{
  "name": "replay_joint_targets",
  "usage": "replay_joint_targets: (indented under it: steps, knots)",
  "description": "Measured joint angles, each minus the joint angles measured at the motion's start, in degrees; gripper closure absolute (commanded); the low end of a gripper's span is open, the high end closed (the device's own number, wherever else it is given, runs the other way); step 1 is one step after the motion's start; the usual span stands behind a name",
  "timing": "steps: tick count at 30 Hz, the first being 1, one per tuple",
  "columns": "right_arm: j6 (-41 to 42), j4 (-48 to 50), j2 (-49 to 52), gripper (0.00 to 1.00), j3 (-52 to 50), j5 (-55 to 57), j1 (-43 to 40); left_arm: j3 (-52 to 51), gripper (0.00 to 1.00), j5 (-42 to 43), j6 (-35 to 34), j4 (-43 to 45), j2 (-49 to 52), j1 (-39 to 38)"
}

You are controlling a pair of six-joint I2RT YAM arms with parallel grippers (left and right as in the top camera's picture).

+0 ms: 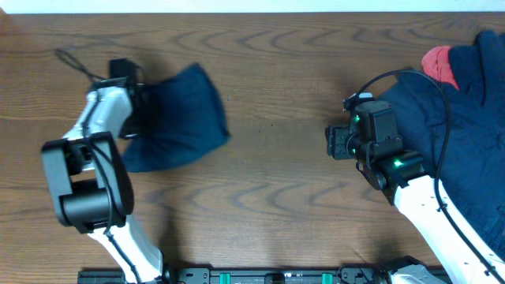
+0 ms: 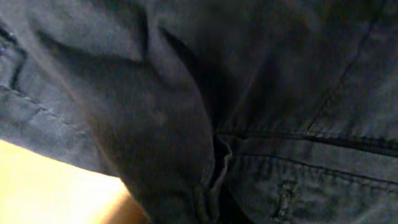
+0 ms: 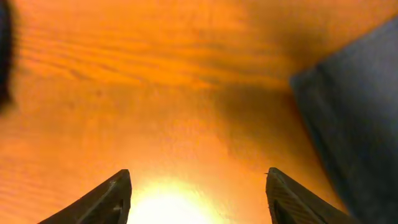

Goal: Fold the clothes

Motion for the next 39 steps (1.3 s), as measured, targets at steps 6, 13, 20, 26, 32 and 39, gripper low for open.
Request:
replay_joint_targets:
  steps: [6, 13, 20, 26, 32, 39]
  knots:
    - [0.00, -1.16, 0.00, 0.34, 0.00, -0.02, -0.02, -0.02, 0.66, -4.50, 2.54, 4.90, 0.00, 7.80]
    - [0.02, -1.40, 0.00, 0.34, 0.00, -0.02, -0.02, 0.11, 0.51, -5.33, 3.15, 5.57, 0.00, 12.90]
    - [0.02, -1.53, 0.00, 0.34, 0.00, -0.02, -0.02, 0.46, 0.33, 1.42, 3.67, 5.60, -3.30, 13.03]
    - [0.02, -1.55, -0.02, 0.34, 0.00, -0.02, -0.02, 1.29, 0.15, 5.33, 3.78, 6.67, -12.13, 7.43]
    - [0.02, -1.55, 0.00, 0.34, 0.00, -0.07, -0.02, 2.32, 0.12, 8.50, 2.71, 6.80, -13.51, -0.63]
    - [0.02, -1.55, 0.00, 0.34, 0.00, -0.28, -0.02, 2.32, 0.21, 12.83, 1.57, 7.54, -8.92, -10.36]
